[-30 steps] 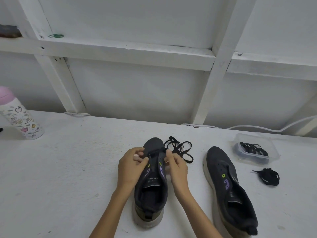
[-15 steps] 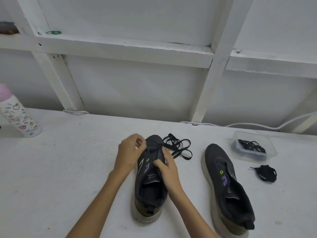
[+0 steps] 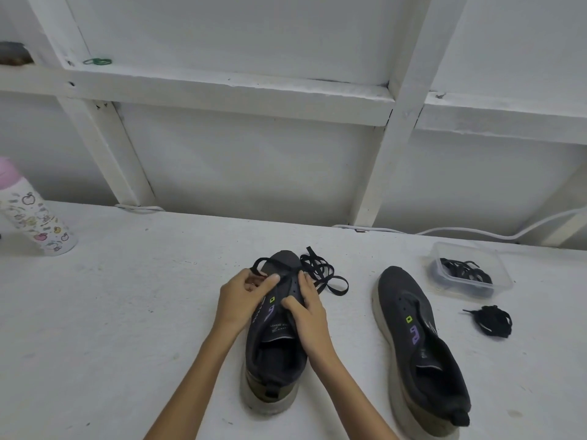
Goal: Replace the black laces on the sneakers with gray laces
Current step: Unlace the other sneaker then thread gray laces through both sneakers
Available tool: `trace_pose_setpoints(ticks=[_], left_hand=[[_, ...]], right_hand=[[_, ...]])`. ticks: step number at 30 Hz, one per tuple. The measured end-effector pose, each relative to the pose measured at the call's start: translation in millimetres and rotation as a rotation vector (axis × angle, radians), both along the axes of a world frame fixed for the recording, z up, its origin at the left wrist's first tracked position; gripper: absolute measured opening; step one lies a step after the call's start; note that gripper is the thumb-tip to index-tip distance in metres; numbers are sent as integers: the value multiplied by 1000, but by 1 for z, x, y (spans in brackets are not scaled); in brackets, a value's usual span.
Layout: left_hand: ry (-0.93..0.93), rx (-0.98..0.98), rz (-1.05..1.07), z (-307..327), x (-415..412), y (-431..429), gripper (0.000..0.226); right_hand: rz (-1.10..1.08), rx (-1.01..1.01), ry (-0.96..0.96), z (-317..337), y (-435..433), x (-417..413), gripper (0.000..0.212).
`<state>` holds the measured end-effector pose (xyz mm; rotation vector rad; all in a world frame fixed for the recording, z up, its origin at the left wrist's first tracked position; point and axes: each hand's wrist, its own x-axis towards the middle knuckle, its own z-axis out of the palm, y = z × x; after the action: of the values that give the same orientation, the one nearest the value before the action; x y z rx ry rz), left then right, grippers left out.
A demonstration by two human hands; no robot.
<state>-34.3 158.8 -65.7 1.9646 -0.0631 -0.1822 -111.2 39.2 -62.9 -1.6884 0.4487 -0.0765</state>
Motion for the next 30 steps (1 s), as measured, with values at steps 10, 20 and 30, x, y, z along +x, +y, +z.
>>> trace_pose_setpoints(ticks=[10, 20, 30], left_hand=[[-238, -89, 189, 39, 41, 4, 13], [138, -80, 88, 14, -10, -3, 24], [-62, -11, 63, 30, 26, 3, 9]], right_hand=[[29, -6, 35, 2, -2, -2, 67], [39, -42, 53, 6, 3, -1, 68], [33, -61, 47, 2, 0, 1, 68]])
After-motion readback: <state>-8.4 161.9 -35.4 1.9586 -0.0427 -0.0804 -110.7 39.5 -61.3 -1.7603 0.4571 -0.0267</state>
